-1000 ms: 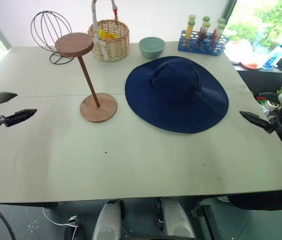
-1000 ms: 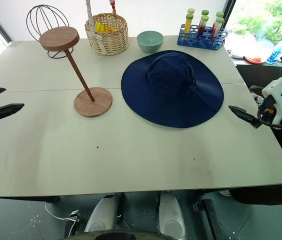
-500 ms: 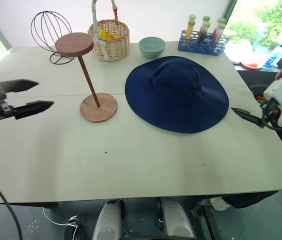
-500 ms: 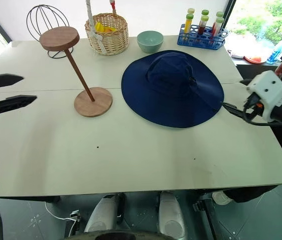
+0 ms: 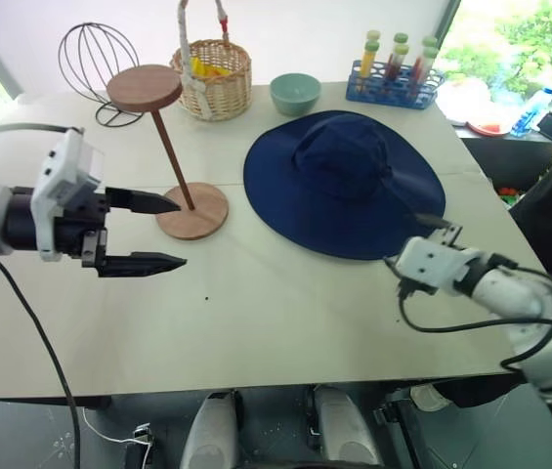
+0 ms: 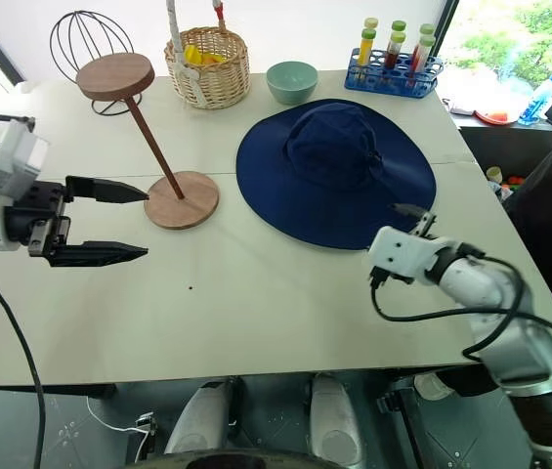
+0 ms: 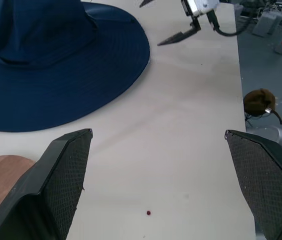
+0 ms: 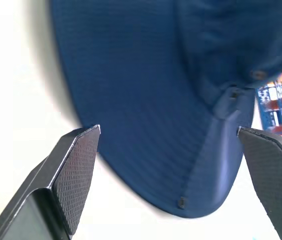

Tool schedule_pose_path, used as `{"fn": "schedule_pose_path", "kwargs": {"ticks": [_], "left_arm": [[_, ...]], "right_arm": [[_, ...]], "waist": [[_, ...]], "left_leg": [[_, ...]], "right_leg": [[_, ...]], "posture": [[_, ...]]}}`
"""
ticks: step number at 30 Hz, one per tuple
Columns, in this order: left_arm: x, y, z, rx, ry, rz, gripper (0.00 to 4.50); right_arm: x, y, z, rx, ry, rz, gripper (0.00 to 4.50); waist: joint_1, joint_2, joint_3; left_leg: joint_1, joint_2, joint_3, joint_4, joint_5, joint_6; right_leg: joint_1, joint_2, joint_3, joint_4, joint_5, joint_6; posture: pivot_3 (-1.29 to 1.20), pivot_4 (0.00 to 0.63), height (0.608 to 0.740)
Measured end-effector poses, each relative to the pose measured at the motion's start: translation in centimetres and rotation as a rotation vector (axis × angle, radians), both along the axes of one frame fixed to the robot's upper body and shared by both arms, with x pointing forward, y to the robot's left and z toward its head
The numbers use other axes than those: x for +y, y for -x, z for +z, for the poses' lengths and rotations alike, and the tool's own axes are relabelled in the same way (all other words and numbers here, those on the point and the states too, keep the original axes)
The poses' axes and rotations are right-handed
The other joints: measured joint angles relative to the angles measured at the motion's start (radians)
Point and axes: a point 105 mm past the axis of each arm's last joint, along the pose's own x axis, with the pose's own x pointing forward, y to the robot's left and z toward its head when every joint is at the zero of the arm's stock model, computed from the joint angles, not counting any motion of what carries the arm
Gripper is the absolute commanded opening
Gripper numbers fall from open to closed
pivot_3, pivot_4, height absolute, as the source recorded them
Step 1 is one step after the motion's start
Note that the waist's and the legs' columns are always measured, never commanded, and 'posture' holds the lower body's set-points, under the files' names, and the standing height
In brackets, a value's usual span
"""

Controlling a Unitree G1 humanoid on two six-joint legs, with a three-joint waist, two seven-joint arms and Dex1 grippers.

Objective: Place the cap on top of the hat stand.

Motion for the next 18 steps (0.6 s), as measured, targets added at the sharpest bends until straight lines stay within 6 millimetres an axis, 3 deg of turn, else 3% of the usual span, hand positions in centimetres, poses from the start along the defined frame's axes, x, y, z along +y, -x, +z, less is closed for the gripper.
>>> {"fn": "schedule_pose_path", "kwargs": {"ticks": [10, 18], "left_arm": [[-0.7, -0.6, 0.8, -0.023, 0.011, -0.010, 4.45], [-0.8, -1.1, 1.3, -0.043, 0.027, 0.011, 4.45]], "right_arm": [[3.2, -0.1, -2.7, 0.012, 0.020, 0.025, 4.49], [4.1, -3.6, -2.6, -0.108, 0.185, 0.029, 4.49]], "waist": [[-0.001, -0.002, -0.001], [-0.004, -0.007, -0.004]], "left_leg": [[0.000, 0.000, 0.000, 0.000, 0.000, 0.000], [0.002, 0.000, 0.000, 0.001, 0.000, 0.000]], "right_leg": [[0.000, 0.001, 0.000, 0.000, 0.000, 0.000], [0.002, 0.001, 0.002, 0.000, 0.000, 0.000]], "posture": [[0.00, 0.150, 0.740], [0.00, 0.150, 0.740]]}}
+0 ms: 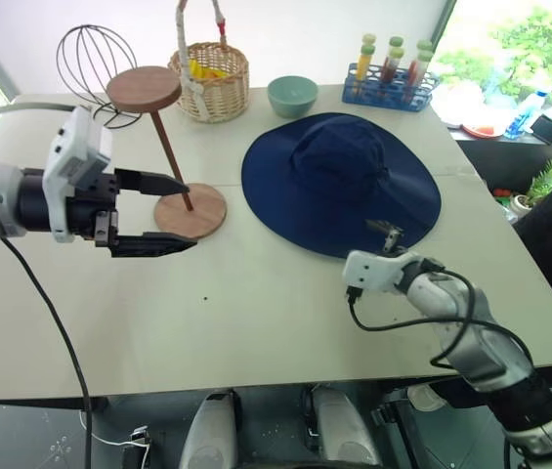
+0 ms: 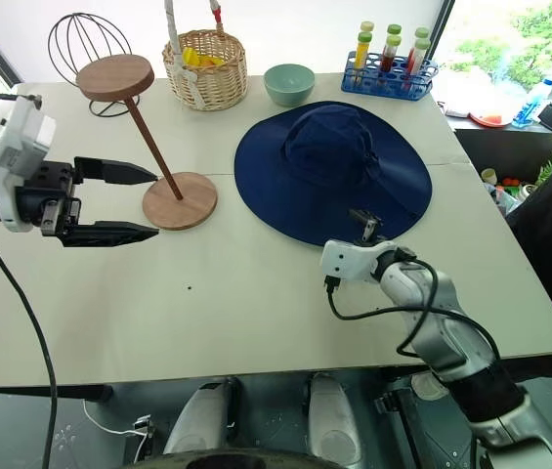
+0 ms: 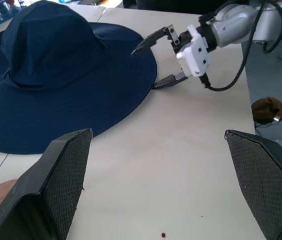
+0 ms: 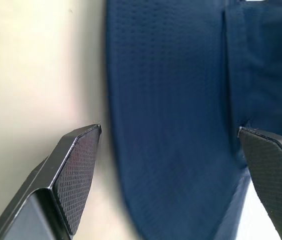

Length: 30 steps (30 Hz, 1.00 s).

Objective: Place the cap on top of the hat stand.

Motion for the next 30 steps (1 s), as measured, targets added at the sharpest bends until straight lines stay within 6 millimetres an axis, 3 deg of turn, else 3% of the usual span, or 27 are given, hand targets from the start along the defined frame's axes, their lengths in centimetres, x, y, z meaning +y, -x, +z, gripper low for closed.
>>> {"fn": "schedule_pose_path", "kwargs": {"ticks": [7, 16, 23, 30], "left_arm": [[0.2, -0.3, 0.1, -0.002, 0.007, 0.022, 4.45], [0.6, -0.5, 0.3, -0.014, 0.016, 0.043, 4.45], [0.7, -0.6, 0.2, -0.023, 0.019, 0.057, 4.45], [0.8, -0.8, 0.3, -0.028, 0.023, 0.075, 4.45]], "right_arm": [[0.0, -2.5, -0.3, -0.087, 0.121, -0.018, 4.49], [1.3, -4.2, -2.0, -0.043, -0.009, -0.055, 4.49], [1.4, -5.8, -2.0, -0.007, -0.126, -0.103, 4.49], [1.7, -7.5, -1.4, -0.063, -0.080, -0.097, 4.49]], "waist": [[0.002, -0.009, -0.006], [-0.027, -0.028, -0.018], [-0.032, -0.029, -0.018], [-0.026, -0.029, -0.018]], "left_leg": [[0.001, 0.000, 0.000, 0.000, 0.000, 0.000], [0.020, 0.002, -0.001, -0.001, -0.002, -0.004], [0.019, 0.002, 0.000, -0.001, -0.002, -0.004], [0.018, 0.001, 0.000, -0.003, -0.001, -0.001]], "right_leg": [[0.002, 0.000, 0.000, 0.000, 0.000, 0.000], [0.021, 0.000, 0.000, -0.005, 0.000, 0.000], [0.020, -0.001, 0.001, -0.009, 0.000, -0.001], [0.019, -0.001, 0.001, -0.011, 0.000, -0.001]], "posture": [[0.00, 0.150, 0.740], [0.00, 0.150, 0.740], [0.00, 0.150, 0.740], [0.00, 0.150, 0.740]]}}
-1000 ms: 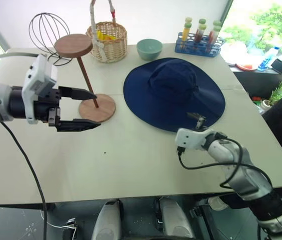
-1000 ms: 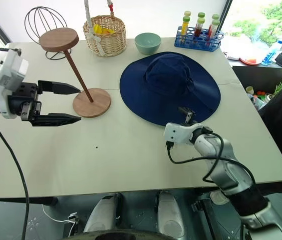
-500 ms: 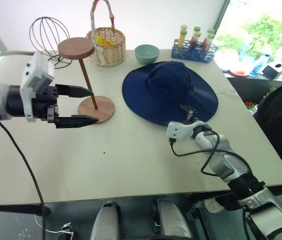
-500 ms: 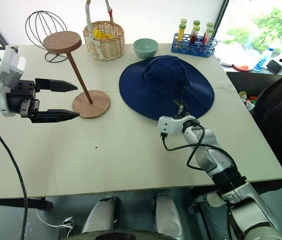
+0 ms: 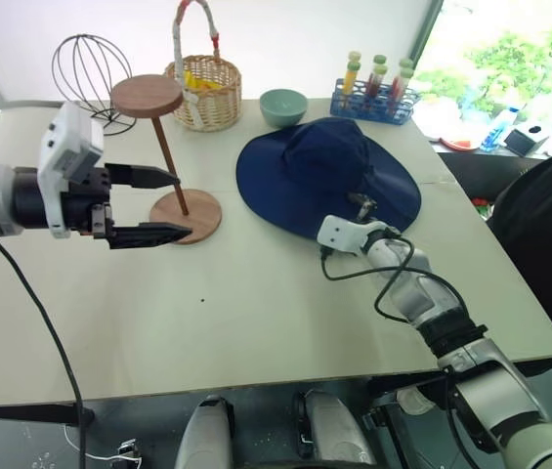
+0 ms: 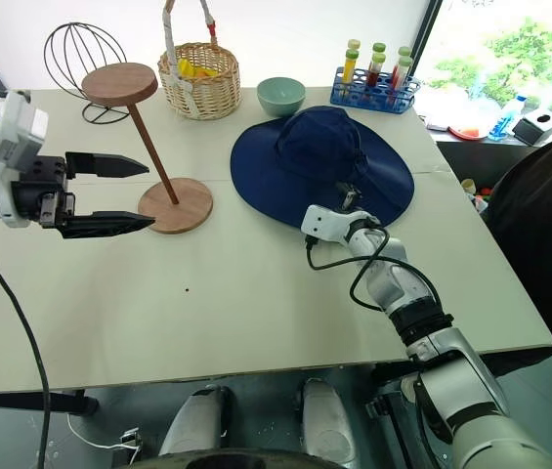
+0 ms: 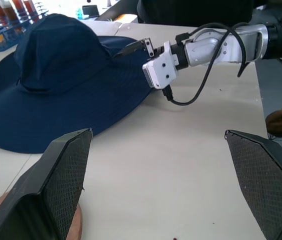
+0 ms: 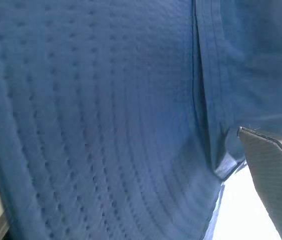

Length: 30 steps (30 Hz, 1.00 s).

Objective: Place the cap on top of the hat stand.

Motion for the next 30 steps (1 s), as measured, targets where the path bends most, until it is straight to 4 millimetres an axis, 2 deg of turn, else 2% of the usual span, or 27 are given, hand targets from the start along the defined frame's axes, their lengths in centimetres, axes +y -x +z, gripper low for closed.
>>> {"fn": "schedule_pose_path", "kwargs": {"ticks": [6, 7, 9, 14, 16, 26, 30], "left_arm": [[0.5, -0.2, 0.7, -0.007, 0.039, 0.038, 4.45], [0.5, -0.2, 0.6, -0.007, 0.041, 0.038, 4.49], [0.6, -0.3, 0.4, -0.004, 0.038, 0.041, 4.50], [0.9, -0.5, 0.5, -0.010, 0.037, 0.053, 4.50], [0.9, -0.6, 0.6, -0.016, 0.040, 0.051, 4.50], [-0.1, -0.5, 0.9, -0.017, 0.066, 0.004, 4.50], [-0.3, -0.6, 1.0, -0.019, 0.072, 0.000, 4.50]], "right_arm": [[0.0, -1.0, 0.2, -0.050, 0.022, -0.001, 4.49], [0.0, -1.1, 0.1, -0.048, 0.016, -0.002, 4.24], [0.1, -1.1, -0.2, -0.035, -0.001, 0.001, 3.69], [0.3, -0.7, -1.5, 0.022, -0.019, 0.015, 1.04], [0.2, -0.8, -1.0, 0.012, -0.032, 0.016, 0.09], [-0.4, -0.2, -0.4, -0.004, -0.049, -0.006, 0.03], [-1.0, 0.3, 0.1, -0.006, -0.076, -0.017, 0.03]], "waist": [[0.000, 0.003, 0.002], [0.000, 0.003, 0.002], [-0.001, 0.002, 0.002], [0.000, 0.005, 0.003], [0.000, 0.005, 0.003], [0.005, 0.007, 0.004], [0.010, 0.010, 0.006]], "left_leg": [[-0.001, 0.000, 0.000, 0.000, 0.000, 0.000], [-0.001, 0.000, 0.000, -0.001, 0.000, 0.000], [-0.001, 0.000, 0.000, -0.001, 0.000, 0.000], [-0.002, 0.000, 0.000, -0.001, 0.000, 0.000], [-0.002, 0.000, 0.000, -0.002, 0.000, 0.000], [-0.004, -0.001, -0.001, -0.006, 0.000, 0.000], [-0.012, -0.002, -0.001, -0.006, 0.000, 0.000]], "right_leg": [[0.000, 0.000, 0.000, -0.002, 0.000, 0.000], [0.000, 0.000, 0.000, -0.003, 0.000, 0.000], [0.000, 0.000, 0.000, -0.004, 0.000, 0.000], [-0.001, 0.000, 0.000, -0.004, 0.000, 0.000], [-0.001, 0.000, 0.000, -0.004, 0.000, 0.000], [-0.003, 0.000, 0.000, -0.005, 0.000, 0.000], [-0.009, 0.000, 0.000, -0.004, 0.000, 0.000]], "posture": [[0.00, 0.150, 0.740], [0.00, 0.150, 0.740], [0.00, 0.150, 0.740], [0.00, 0.150, 0.740], [0.00, 0.150, 0.740], [0.00, 0.150, 0.740], [0.00, 0.150, 0.740]]}}
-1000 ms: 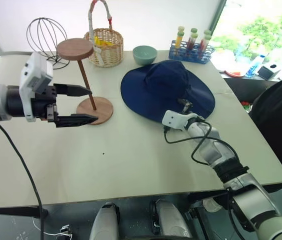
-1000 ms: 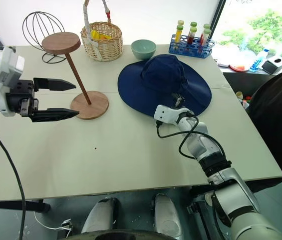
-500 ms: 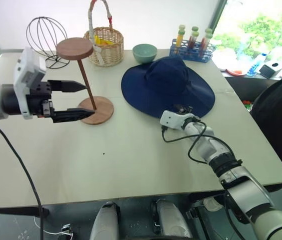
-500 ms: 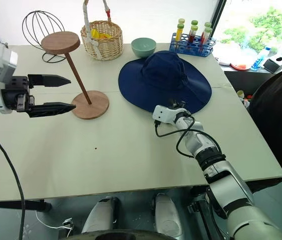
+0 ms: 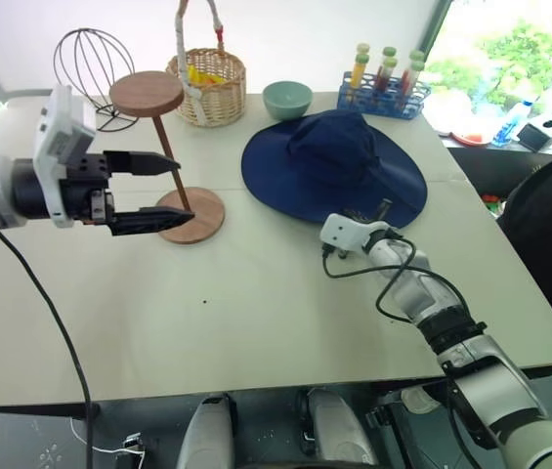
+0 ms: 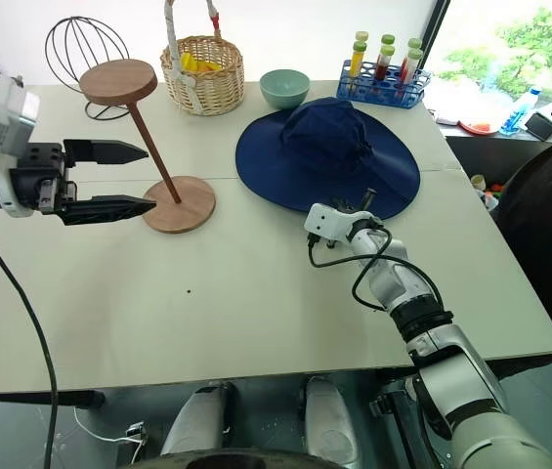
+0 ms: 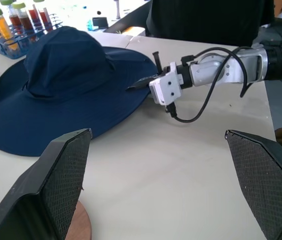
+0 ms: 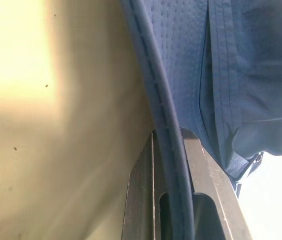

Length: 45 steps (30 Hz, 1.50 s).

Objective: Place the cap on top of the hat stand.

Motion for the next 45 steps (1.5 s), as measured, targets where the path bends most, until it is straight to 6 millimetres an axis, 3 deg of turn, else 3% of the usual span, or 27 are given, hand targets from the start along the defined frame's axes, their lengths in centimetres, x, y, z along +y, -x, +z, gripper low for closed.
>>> {"fn": "schedule_pose_path", "kwargs": {"ticks": [6, 9, 14, 22, 26, 29, 36, 45], "left_arm": [[0.0, -0.3, 0.6, 0.002, 0.034, 0.019, 4.50], [0.2, -0.3, 1.4, -0.006, 0.068, 0.034, 4.50], [1.0, -0.6, 2.4, -0.029, 0.103, 0.080, 4.50], [1.2, -0.8, 2.5, -0.031, 0.109, 0.090, 4.50], [1.2, -0.9, 3.2, -0.053, 0.121, 0.095, 4.50], [1.3, -0.8, 3.8, -0.074, 0.129, 0.096, 4.50], [1.6, -0.7, 4.4, -0.100, 0.148, 0.111, 4.50], [2.3, 0.5, 5.6, -0.150, 0.188, 0.136, 4.50]], "right_arm": [[-1.0, 1.3, 1.1, 0.063, -0.058, -0.023, 0.03], [-1.5, 2.1, 4.7, 0.038, -0.096, -0.002, 0.03], [-2.2, 3.3, 12.3, -0.062, -0.293, -0.007, 0.03], [-1.3, 3.2, 18.0, -0.014, -0.536, 0.038, 0.03], [-0.2, 3.1, 23.5, -0.041, -0.590, 0.112, 0.03], [-0.5, 2.3, 26.3, -0.058, -0.630, 0.116, 0.03], [-2.0, -1.4, 27.1, 0.014, -0.686, 0.068, 0.03], [1.4, -3.7, 30.3, 0.016, -0.653, 0.149, 0.03]], "waist": [[0.015, 0.006, 0.005], [0.018, 0.015, 0.013], [0.014, 0.015, 0.014], [0.015, 0.017, 0.015], [0.013, 0.018, 0.016], [0.014, 0.018, 0.016], [0.012, 0.018, 0.017], [-0.019, 0.018, 0.017]], "left_leg": [[-0.011, -0.001, 0.000, 0.000, -0.001, 0.002], [-0.015, -0.001, 0.000, 0.003, -0.001, 0.002], [-0.013, 0.000, 0.000, 0.005, -0.001, 0.002], [-0.014, 0.000, 0.001, 0.006, 0.000, 0.001], [-0.015, 0.000, 0.001, 0.006, 0.000, 0.002], [-0.016, 0.000, 0.001, 0.005, 0.000, 0.002], [-0.019, 0.000, 0.003, 0.006, 0.000, 0.002], [-0.021, 0.000, 0.004, 0.004, 0.000, 0.002]], "right_leg": [[-0.013, 0.001, 0.001, 0.004, 0.002, 0.002], [-0.017, 0.001, 0.001, 0.008, 0.001, 0.003], [-0.018, 0.003, 0.001, 0.013, 0.000, 0.005], [-0.018, 0.003, 0.002, 0.013, 0.003, 0.000], [-0.021, 0.003, 0.002, 0.014, 0.003, 0.000], [-0.022, 0.003, 0.002, 0.013, 0.003, 0.001], [-0.025, 0.003, 0.005, 0.014, 0.005, 0.003], [-0.029, 0.004, 0.006, 0.015, 0.007, 0.007]], "posture": [[0.00, 0.150, 0.740], [0.00, 0.150, 0.740], [0.00, 0.150, 0.740], [0.00, 0.150, 0.740], [0.00, 0.150, 0.740], [0.00, 0.150, 0.740], [0.00, 0.150, 0.740], [0.00, 0.150, 0.740]]}}
